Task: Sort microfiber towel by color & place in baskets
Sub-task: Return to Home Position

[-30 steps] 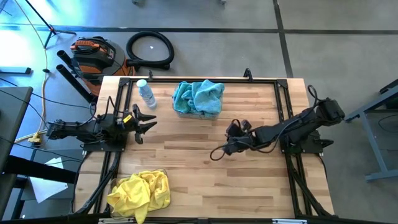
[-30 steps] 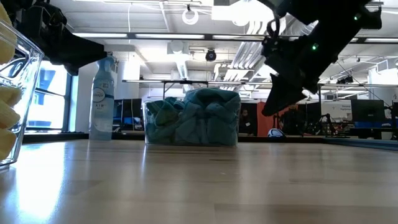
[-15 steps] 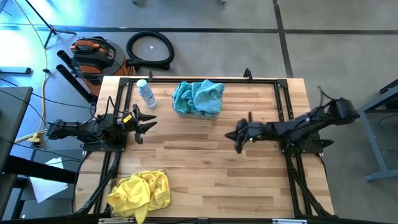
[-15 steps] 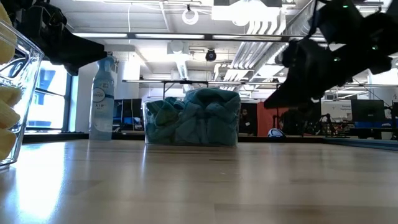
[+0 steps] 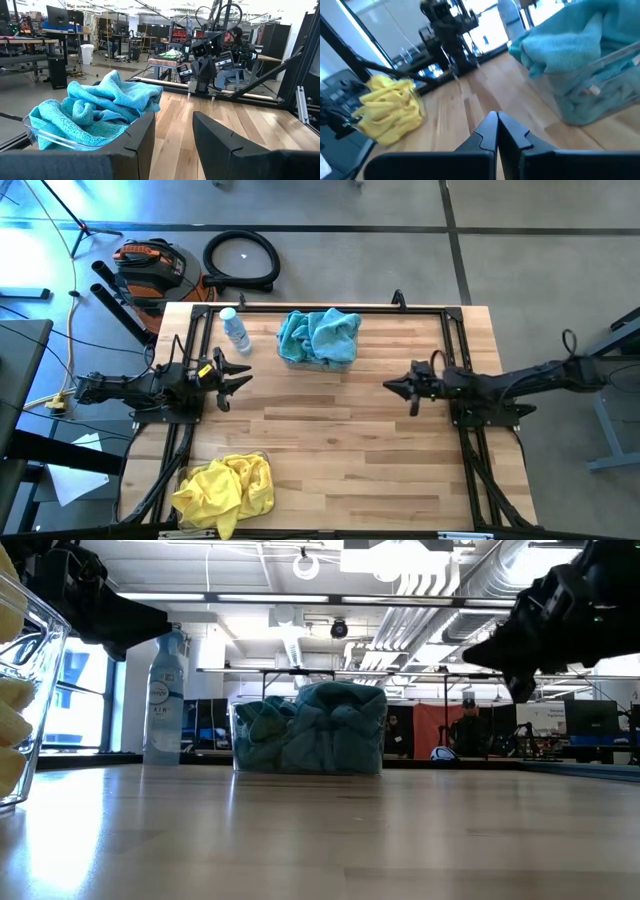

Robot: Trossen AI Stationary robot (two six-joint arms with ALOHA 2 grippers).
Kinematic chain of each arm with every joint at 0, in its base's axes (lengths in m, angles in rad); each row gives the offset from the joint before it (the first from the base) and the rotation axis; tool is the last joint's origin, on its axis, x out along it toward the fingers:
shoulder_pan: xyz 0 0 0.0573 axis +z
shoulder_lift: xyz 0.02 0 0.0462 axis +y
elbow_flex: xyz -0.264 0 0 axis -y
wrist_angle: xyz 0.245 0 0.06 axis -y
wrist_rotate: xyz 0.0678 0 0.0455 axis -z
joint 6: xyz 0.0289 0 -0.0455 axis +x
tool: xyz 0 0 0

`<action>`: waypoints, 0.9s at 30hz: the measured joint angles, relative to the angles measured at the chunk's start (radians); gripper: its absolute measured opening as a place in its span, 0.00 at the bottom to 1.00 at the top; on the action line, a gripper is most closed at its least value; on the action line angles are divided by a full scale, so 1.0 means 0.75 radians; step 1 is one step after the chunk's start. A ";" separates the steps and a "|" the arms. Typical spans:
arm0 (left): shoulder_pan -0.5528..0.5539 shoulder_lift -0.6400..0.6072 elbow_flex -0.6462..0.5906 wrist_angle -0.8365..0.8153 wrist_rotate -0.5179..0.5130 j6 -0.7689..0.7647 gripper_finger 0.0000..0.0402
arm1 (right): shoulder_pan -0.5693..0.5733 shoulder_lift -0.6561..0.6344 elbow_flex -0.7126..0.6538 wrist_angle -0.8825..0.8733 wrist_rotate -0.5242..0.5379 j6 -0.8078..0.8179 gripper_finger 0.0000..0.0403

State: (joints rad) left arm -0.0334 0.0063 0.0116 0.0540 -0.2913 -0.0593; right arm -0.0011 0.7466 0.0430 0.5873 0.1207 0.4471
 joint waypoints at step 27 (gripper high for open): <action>0.000 0.000 0.000 0.000 0.000 0.000 0.30 | 0.002 -0.808 -0.044 -0.433 -0.141 -0.215 0.00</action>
State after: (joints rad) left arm -0.0334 0.0063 0.0116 0.0540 -0.2913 -0.0592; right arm 0.0006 0.1403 0.0097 0.2628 0.0151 0.2862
